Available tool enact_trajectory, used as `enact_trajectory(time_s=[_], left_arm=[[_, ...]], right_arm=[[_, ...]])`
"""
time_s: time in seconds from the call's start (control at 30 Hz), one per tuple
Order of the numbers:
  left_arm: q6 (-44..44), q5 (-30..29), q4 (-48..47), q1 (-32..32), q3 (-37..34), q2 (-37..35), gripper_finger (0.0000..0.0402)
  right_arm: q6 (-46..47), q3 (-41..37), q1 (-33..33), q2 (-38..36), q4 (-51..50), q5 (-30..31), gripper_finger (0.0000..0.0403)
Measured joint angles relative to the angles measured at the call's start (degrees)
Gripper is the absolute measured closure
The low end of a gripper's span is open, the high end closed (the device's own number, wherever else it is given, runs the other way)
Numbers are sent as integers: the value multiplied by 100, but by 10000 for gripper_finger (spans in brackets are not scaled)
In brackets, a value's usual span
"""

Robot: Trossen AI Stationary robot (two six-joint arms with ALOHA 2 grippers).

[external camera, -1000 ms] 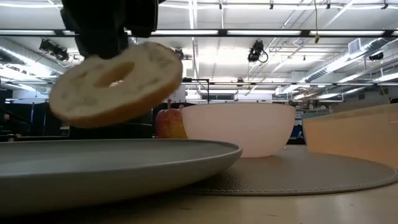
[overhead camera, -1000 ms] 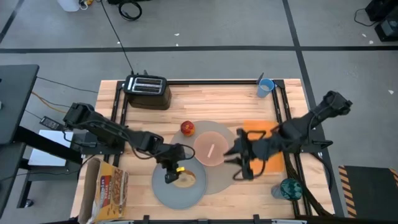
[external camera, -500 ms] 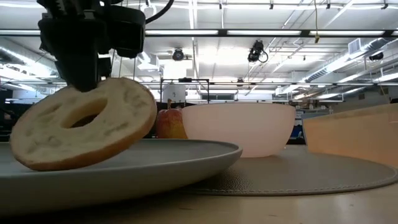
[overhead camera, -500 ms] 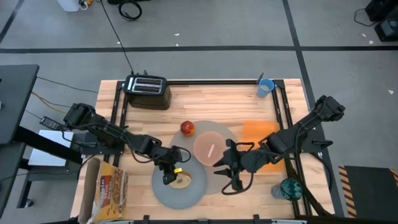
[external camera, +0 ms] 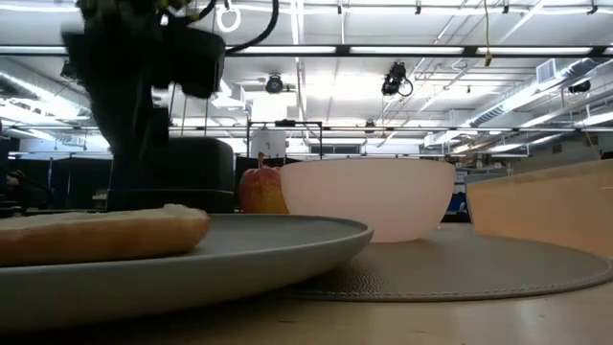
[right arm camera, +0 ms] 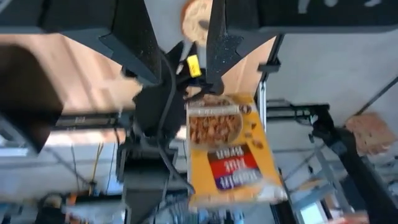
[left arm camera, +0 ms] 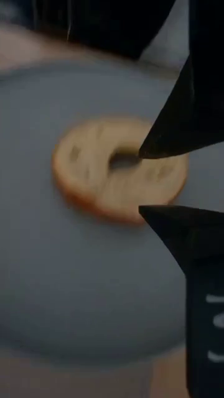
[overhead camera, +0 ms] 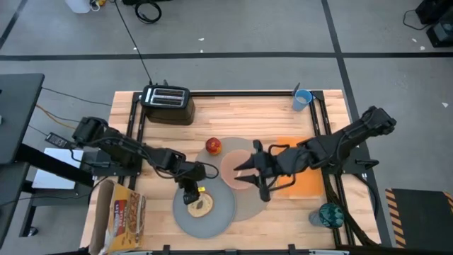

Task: Arrange a breakfast setting
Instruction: Pour the cereal from the yellow cereal box into the light orange bowl

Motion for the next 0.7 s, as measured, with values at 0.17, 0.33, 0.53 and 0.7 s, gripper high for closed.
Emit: enact_trajectory(time_s=[0.17, 0.33, 0.53, 0.7], left_arm=[[-842, 1096, -834, 26, 829, -307, 250], [-1867, 1590, -1674, -565, 1986, -525, 253], [-3127, 1908, -2194, -1371, 3561, -555, 260], [-4127, 1394, -2232, -1972, 4722, -560, 260]], right_arm=[[-502, 1, -58, -146, 127, 156, 265], [-403, 2, -133, -116, 152, 771, 262], [-405, 2, -175, -52, 139, 747, 252], [-383, 0, -220, -4, 134, 742, 252]])
